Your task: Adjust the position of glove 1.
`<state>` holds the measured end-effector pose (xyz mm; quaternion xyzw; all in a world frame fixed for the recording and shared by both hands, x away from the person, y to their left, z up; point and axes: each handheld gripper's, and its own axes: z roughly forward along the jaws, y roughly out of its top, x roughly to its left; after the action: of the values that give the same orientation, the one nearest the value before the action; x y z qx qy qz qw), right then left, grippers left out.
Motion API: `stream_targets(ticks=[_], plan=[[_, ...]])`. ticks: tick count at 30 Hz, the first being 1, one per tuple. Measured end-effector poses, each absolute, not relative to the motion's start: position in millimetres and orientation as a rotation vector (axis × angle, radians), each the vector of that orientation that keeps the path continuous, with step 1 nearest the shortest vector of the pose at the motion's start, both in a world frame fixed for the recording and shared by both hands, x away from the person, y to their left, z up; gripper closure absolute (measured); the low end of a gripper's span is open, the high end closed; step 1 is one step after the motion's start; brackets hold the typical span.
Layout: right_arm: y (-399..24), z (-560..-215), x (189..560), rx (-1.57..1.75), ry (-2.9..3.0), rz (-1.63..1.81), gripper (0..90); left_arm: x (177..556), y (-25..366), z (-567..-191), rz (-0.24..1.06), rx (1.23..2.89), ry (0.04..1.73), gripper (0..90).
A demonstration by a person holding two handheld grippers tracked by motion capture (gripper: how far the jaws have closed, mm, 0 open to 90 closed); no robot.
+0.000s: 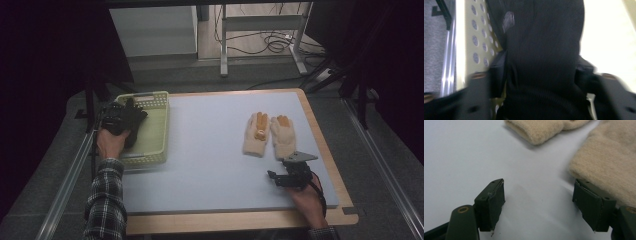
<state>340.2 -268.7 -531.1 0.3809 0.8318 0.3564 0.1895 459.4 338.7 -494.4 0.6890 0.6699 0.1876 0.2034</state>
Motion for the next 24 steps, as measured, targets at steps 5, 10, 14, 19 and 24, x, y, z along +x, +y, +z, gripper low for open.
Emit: stream_targets(ticks=[5,10,14,19,24], plan=[[-269,-531,340,1.070,2.338,1.001,25.1,458,336,-490,0.526,1.917,1.859,14.4],[-269,-531,340,1.070,2.338,1.002,25.1,454,335,-486,0.516,1.906,1.826,5.8],[-269,-531,340,1.071,2.337,1.003,25.1,448,336,-481,0.515,1.880,1.785,4.1],[-269,-531,340,1.069,2.337,1.003,25.1,439,335,-479,0.518,1.872,1.720,2.0],[-269,-531,340,1.069,2.337,1.003,25.1,427,331,-472,0.551,1.868,1.643,0.9]])
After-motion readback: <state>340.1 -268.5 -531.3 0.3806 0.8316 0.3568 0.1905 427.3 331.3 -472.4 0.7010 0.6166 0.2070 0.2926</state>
